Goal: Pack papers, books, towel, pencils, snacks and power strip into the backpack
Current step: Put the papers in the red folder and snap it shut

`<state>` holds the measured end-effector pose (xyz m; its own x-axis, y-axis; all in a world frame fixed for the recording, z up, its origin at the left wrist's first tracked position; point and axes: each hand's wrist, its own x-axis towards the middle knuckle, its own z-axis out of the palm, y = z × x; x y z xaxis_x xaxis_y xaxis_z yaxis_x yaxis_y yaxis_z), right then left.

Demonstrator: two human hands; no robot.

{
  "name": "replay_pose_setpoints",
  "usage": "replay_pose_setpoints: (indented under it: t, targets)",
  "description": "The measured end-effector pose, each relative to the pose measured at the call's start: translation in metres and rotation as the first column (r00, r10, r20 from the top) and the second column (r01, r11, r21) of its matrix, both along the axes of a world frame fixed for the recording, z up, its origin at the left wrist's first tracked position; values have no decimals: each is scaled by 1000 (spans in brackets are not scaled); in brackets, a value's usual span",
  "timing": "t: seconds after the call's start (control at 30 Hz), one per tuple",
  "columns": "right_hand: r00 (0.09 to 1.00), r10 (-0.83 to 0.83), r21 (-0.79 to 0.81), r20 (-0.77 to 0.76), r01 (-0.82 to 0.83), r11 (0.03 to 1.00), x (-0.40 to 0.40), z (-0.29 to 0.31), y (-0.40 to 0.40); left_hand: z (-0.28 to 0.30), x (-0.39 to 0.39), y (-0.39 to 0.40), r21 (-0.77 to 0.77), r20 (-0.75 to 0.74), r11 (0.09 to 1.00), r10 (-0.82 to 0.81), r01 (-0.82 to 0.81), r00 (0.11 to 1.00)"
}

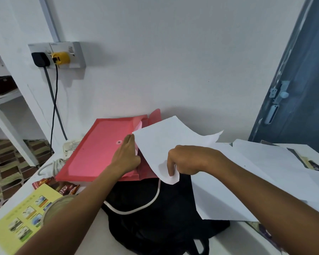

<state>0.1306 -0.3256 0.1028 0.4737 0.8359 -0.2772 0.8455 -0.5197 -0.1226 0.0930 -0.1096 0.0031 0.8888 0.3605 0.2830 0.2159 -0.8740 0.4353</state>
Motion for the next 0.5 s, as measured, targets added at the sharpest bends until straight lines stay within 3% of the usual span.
replay_pose_setpoints:
  t: [0.5]
  targets:
    - [1000,22,77,0,-22,997,-8,-12,12,-20,0,3,155,-116,988,18,1,993]
